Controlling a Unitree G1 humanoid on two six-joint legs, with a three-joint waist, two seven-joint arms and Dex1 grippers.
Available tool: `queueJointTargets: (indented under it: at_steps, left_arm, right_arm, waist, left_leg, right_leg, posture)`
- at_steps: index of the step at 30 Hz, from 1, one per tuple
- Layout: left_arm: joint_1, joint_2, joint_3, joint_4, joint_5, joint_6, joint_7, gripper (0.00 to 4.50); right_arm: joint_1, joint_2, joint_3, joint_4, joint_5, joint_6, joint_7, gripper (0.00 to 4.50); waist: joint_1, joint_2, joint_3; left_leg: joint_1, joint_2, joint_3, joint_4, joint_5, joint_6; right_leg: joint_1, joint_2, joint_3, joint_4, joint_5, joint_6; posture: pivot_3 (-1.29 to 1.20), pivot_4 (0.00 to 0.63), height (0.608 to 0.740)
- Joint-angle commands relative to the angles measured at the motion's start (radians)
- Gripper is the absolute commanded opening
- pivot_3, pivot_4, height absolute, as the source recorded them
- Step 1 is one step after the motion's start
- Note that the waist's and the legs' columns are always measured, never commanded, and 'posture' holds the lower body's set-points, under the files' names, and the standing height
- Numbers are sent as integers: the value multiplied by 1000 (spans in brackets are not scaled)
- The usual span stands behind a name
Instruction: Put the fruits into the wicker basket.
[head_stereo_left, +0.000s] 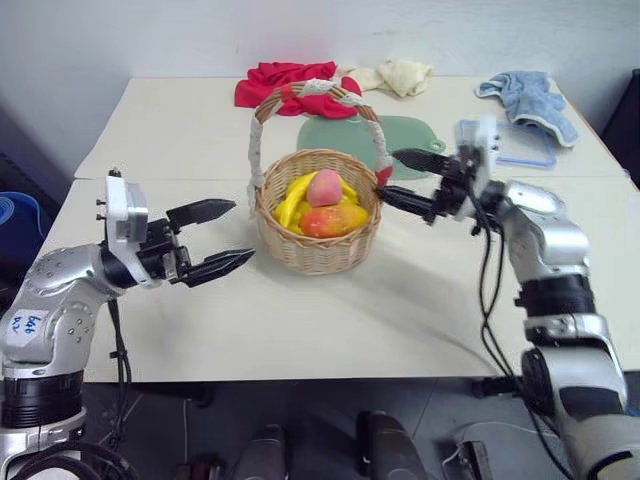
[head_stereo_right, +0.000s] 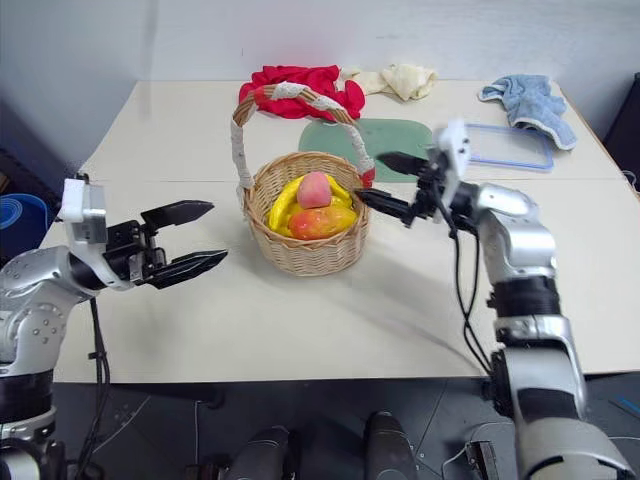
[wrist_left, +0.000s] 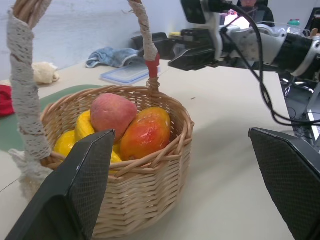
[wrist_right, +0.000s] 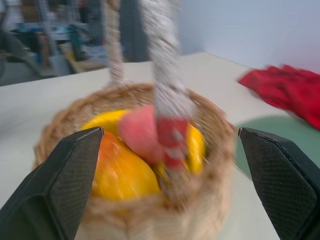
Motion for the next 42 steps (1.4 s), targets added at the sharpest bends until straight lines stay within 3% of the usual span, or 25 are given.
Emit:
queueJointTargets:
  at_steps: [1,8,11,12,17,23,29,39,42]
  left_arm:
    - [-9,-3,11,-50,-23,3,12,4500]
    - [43,-1,41,-84,-28,9,33,4500]
    - [55,-7,36,-95,-30,9,41,4500]
    - [55,-9,33,-97,-29,9,43,4500]
    - [51,-18,21,-89,-26,8,42,4500]
    - [14,-22,-5,-23,-8,0,8,4500]
    - [-64,-41,-54,59,18,-26,-35,4500]
    - [-87,-62,-82,54,17,-24,-48,4500]
    - [-90,-62,-81,64,25,-30,-48,4500]
  right_arm:
    - [-62,15,3,116,-30,-64,66,3556]
    - [-76,0,-12,125,-22,-45,149,1224]
    - [-8,-28,-50,-3,22,2,136,303]
    - [27,-44,-57,-69,35,36,130,181]
    - [229,-127,-149,-425,85,134,1,189]
    - [453,-241,-452,-708,159,250,-243,189]
    - [561,-329,-655,-591,95,185,-390,189]
    - [643,-331,-676,-289,41,89,-464,189]
    - [660,-328,-676,-234,36,53,-470,1170]
  waist:
    - [6,0,0]
    - [6,0,0]
    - [9,0,0]
    - [11,0,0]
    - [17,0,0]
    - [37,0,0]
    - [44,0,0]
    - [31,1,0]
    - [31,1,0]
  left_leg:
    - [0,0,0,0,0,0]
    - [-2,-1,-2,2,0,0]
    - [-2,-1,-2,2,0,0]
    - [-2,-1,-3,1,0,0]
    - [-3,-1,-3,2,-1,0]
    - [-3,-1,0,2,-1,0]
    - [-2,-2,3,2,-1,2]
    - [1,-1,10,1,-2,3]
    - [2,-1,12,2,-2,4]
  right_leg:
    - [0,0,0,0,0,0]
    - [0,-2,-2,-1,1,1]
    - [0,-2,-3,-1,1,1]
    - [0,-2,-3,-1,1,1]
    - [0,-2,-3,-2,1,1]
    - [0,-2,-3,-3,1,1]
    - [3,-2,-3,-8,1,0]
    - [2,-3,-2,-8,1,0]
    - [2,-3,-1,-9,2,-1]
  posture:
    - [0,150,740]
    - [0,150,740]
    - [0,150,740]
    - [0,150,740]
    - [0,150,740]
    - [0,150,740]
    - [0,150,740]
    - [0,150,740]
    - [0,150,740]
